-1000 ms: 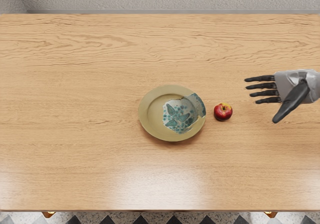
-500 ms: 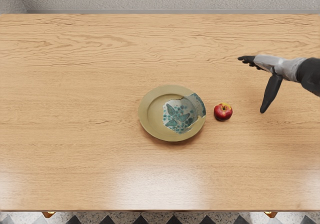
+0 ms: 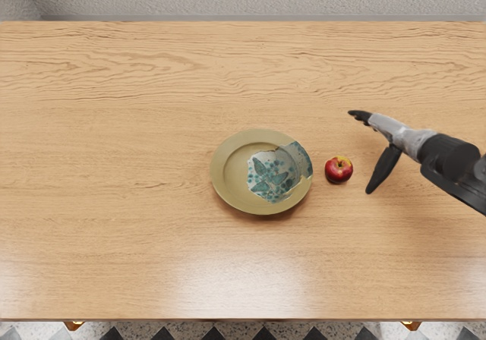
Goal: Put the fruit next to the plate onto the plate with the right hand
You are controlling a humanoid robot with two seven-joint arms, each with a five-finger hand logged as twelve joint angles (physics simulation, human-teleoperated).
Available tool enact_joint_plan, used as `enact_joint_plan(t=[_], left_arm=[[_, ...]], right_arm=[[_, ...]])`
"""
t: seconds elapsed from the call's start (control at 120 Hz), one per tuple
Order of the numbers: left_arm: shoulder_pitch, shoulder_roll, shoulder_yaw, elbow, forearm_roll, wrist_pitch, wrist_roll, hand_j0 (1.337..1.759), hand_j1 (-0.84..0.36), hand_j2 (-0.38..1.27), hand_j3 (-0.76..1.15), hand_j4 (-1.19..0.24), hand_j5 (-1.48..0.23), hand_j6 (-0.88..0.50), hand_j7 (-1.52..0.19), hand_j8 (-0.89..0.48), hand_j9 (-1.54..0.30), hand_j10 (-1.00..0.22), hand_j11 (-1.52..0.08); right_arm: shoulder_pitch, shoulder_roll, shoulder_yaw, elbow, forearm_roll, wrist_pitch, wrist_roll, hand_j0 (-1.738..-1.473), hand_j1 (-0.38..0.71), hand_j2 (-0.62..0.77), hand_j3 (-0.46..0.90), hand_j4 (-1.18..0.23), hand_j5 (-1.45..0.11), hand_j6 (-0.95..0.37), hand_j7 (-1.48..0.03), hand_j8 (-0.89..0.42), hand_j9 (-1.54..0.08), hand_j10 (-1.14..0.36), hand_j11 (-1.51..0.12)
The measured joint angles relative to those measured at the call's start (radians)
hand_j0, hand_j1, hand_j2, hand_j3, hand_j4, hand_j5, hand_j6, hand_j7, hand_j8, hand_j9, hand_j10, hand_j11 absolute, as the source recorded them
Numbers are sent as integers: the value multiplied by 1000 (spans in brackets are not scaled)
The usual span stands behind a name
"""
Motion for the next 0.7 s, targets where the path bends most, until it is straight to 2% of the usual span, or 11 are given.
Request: enact_joint_plan(t=[0.092, 0.183, 0.3, 0.442, 0.7], left_arm=[[0, 0, 0, 0, 0, 0, 0, 1658, 341, 2, 0, -7, -9, -8, -9, -8, -9, -7, -9], [0, 0, 0, 0, 0, 0, 0, 1658, 341, 2, 0, -7, -9, -8, -9, -8, -9, -7, -9], [0, 0, 0, 0, 0, 0, 0, 1658, 341, 2, 0, -7, -9, -8, -9, -8, -9, -7, -9], [0, 0, 0, 0, 0, 0, 0, 1658, 341, 2, 0, -7, -9, -8, -9, -7, -9, -7, -9], [0, 0, 0, 0, 0, 0, 0, 1658, 341, 2, 0, -7, -9, -8, -9, -7, -9, -7, -9]], right_arm=[[-25, 5, -3, 0, -2, -39, 24, -1658, -323, -2, 0, -27, -31, -29, -30, -28, -31, -26, -30], [-30, 7, -23, -1, -32, -55, 33, -1658, -259, -13, 0, -80, -100, -82, -100, -81, -100, -80, -100], [-29, 8, -40, -1, -81, -59, 33, -1658, -130, -34, 0, -188, -241, -190, -240, -189, -240, -188, -240], [-20, 9, -47, 1, -106, -56, 32, -1658, -26, -51, 0, -275, -353, -277, -352, -275, -353, -274, -352], [-16, 8, -71, 4, -129, -48, 32, -1658, 63, -65, 0, -349, -450, -351, -449, -350, -450, -349, -450]])
